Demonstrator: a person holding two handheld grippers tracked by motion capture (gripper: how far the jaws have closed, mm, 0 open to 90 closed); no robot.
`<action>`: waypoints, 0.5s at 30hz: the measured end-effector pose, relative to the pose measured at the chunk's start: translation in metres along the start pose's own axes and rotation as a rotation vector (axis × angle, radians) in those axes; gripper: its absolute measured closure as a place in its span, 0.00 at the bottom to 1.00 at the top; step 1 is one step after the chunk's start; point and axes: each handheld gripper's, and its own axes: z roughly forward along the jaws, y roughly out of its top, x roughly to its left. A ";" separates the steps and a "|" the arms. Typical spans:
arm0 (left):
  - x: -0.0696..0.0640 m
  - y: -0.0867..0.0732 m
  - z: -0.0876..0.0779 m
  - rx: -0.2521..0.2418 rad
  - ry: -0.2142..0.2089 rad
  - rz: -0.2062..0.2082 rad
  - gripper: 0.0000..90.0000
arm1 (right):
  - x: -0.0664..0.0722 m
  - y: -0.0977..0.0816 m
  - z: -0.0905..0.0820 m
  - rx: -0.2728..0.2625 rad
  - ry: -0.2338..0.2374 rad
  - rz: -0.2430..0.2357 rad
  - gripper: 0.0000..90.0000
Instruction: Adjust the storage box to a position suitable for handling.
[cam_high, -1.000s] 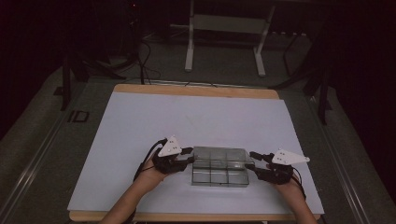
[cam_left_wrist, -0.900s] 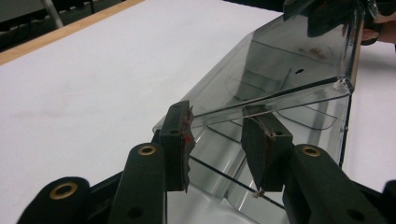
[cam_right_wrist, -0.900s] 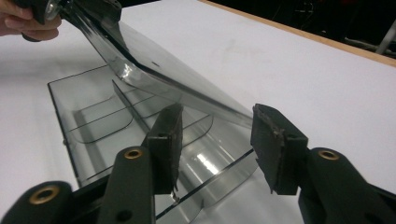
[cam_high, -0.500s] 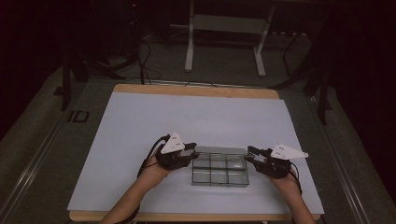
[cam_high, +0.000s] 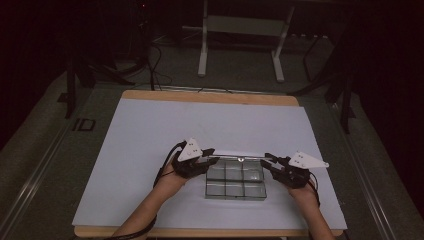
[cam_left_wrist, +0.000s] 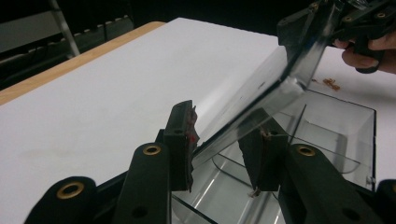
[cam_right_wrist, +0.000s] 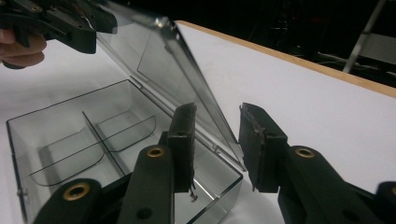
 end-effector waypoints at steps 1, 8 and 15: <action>0.000 0.000 0.000 0.000 0.000 0.000 0.73 | 0.000 0.000 0.000 0.000 0.000 0.000 0.74; 0.005 -0.003 0.004 -0.004 0.013 -0.022 0.75 | -0.002 0.001 0.003 -0.006 -0.014 0.017 0.76; 0.007 -0.005 0.005 -0.008 0.030 -0.037 0.76 | -0.004 0.000 0.006 -0.005 -0.026 0.029 0.78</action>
